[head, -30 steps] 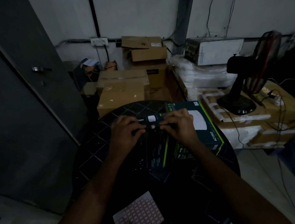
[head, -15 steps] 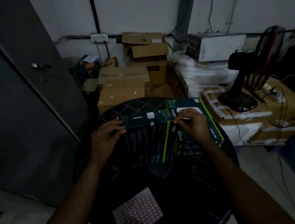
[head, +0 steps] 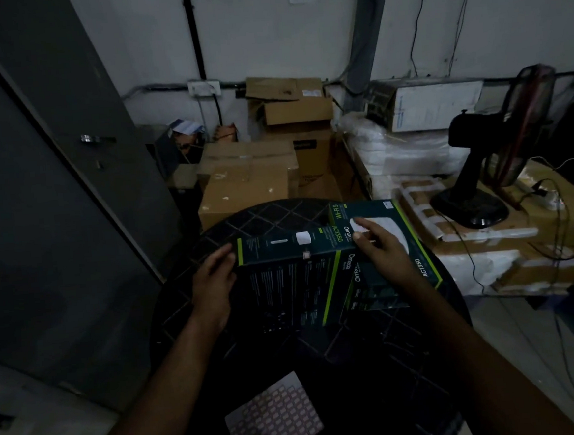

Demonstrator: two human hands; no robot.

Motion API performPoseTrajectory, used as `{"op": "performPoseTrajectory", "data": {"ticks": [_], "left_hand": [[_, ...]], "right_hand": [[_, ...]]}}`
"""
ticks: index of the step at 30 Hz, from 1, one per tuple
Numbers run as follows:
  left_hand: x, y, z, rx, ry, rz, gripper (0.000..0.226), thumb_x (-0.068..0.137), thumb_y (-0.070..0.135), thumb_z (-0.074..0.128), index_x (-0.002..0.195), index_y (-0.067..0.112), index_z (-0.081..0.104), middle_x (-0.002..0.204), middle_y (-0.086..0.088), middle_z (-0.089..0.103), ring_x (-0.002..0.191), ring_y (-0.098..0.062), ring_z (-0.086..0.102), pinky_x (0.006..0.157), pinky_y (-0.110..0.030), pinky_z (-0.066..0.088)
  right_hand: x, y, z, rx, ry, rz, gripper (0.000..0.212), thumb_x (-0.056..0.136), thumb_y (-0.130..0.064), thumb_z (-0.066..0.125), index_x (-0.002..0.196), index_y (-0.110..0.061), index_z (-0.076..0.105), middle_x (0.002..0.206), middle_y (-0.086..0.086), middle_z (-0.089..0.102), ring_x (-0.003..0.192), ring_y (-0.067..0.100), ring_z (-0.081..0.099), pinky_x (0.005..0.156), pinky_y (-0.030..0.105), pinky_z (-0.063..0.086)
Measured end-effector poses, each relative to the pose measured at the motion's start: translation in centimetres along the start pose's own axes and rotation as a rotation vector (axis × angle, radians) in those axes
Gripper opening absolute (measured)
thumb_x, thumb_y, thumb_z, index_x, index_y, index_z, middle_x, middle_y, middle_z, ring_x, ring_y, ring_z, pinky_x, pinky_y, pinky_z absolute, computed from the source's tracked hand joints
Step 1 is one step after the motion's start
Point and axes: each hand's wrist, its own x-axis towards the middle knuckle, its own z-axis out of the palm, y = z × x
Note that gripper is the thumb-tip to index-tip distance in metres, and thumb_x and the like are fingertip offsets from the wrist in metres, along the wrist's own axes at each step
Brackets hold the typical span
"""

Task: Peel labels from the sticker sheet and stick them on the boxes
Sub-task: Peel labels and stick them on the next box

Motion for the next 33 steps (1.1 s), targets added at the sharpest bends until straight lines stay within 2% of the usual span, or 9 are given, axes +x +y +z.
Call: {"op": "performPoseTrajectory", "data": {"ticks": [3, 6, 13, 17, 20, 23, 27, 30, 33], "left_hand": [[-0.3, 0.4, 0.4, 0.071, 0.022, -0.197, 0.023, 0.1, 0.021, 0.051, 0.118, 0.026, 0.065, 0.13, -0.002, 0.062, 0.123, -0.022, 0.055, 0.105, -0.042, 0.042], [-0.7, 1.1, 0.5, 0.102, 0.002, -0.332, 0.018, 0.102, 0.035, 0.046, 0.111, 0.038, 0.061, 0.132, -0.001, 0.056, 0.123, -0.025, 0.05, 0.105, -0.049, 0.042], [-0.6, 2.3, 0.3, -0.026, -0.009, -0.397, 0.043, 0.096, 0.052, 0.046, 0.118, 0.019, 0.064, 0.111, -0.006, 0.064, 0.101, -0.026, 0.058, 0.078, -0.04, 0.044], [-0.7, 2.0, -0.7, -0.027, 0.053, -0.367, 0.026, 0.093, 0.036, 0.062, 0.086, 0.012, 0.07, 0.087, -0.012, 0.068, 0.079, -0.028, 0.064, 0.068, -0.036, 0.051], [-1.0, 0.6, -1.3, 0.05, 0.097, -0.346, 0.003, 0.084, 0.007, 0.07, 0.081, 0.009, 0.069, 0.092, -0.019, 0.07, 0.08, -0.031, 0.066, 0.067, -0.038, 0.054], [-1.6, -1.1, -2.1, 0.025, 0.148, -0.378, 0.019, 0.08, -0.008, 0.065, 0.093, 0.007, 0.065, 0.089, -0.019, 0.067, 0.077, -0.03, 0.065, 0.065, -0.035, 0.052], [-1.7, -4.3, -4.4, 0.03, 0.092, -0.489, 0.058, 0.06, 0.004, 0.074, 0.114, -0.01, 0.059, 0.101, -0.023, 0.068, 0.085, -0.036, 0.066, 0.068, -0.039, 0.055], [-2.8, -4.9, -4.7, 0.077, 0.084, -0.578, 0.019, 0.072, -0.005, 0.061, 0.089, -0.005, 0.07, 0.089, -0.02, 0.071, 0.077, -0.032, 0.065, 0.064, -0.038, 0.055], [-3.4, -5.9, -4.9, 0.108, 0.064, -0.639, 0.02, 0.068, -0.01, 0.054, 0.071, 0.003, 0.068, 0.087, -0.016, 0.07, 0.079, -0.03, 0.063, 0.069, -0.037, 0.054]], "right_hand": [[0.0, -0.6, 0.9, 0.033, -0.071, 0.147, 0.047, 0.099, -0.048, 0.054, 0.144, -0.036, 0.05, 0.144, -0.006, 0.053, 0.132, 0.016, 0.05, 0.106, 0.04, 0.046], [0.1, -1.7, 1.0, 0.225, -0.174, 0.355, 0.041, 0.103, -0.04, 0.05, 0.144, -0.041, 0.045, 0.142, -0.005, 0.05, 0.127, 0.025, 0.052, 0.08, 0.038, 0.055], [-0.5, -3.2, 0.1, 0.42, -0.245, 0.505, 0.017, 0.1, -0.033, 0.056, 0.11, -0.023, 0.066, 0.123, 0.009, 0.062, 0.115, 0.031, 0.061, 0.089, 0.052, 0.057], [-2.2, -3.0, 1.1, 0.369, -0.262, 0.478, 0.029, 0.098, -0.034, 0.061, 0.076, -0.019, 0.05, 0.083, 0.006, 0.06, 0.078, 0.017, 0.067, 0.061, 0.037, 0.061], [-3.3, -2.0, 2.8, 0.316, -0.187, 0.398, 0.035, 0.097, -0.021, 0.063, 0.07, -0.016, 0.042, 0.056, -0.003, 0.051, 0.047, 0.009, 0.052, 0.041, 0.021, 0.04], [-4.1, 0.6, 4.3, 0.285, -0.147, 0.399, 0.032, 0.089, -0.002, 0.07, 0.066, -0.011, 0.049, 0.061, 0.004, 0.055, 0.064, 0.018, 0.057, 0.058, 0.026, 0.048], [-5.3, 3.1, 5.7, 0.303, -0.141, 0.454, 0.027, 0.084, 0.003, 0.073, 0.068, -0.008, 0.054, 0.071, 0.009, 0.059, 0.075, 0.021, 0.061, 0.071, 0.029, 0.05], [-6.1, 4.6, 6.6, 0.3, -0.18, 0.495, 0.017, 0.085, 0.003, 0.072, 0.081, -0.005, 0.058, 0.08, 0.011, 0.06, 0.082, 0.024, 0.059, 0.076, 0.031, 0.048], [-6.6, 5.8, 7.2, 0.331, -0.231, 0.608, 0.032, 0.084, 0.008, 0.068, 0.109, -0.01, 0.059, 0.114, 0.017, 0.064, 0.101, 0.028, 0.062, 0.086, 0.037, 0.054]]}}
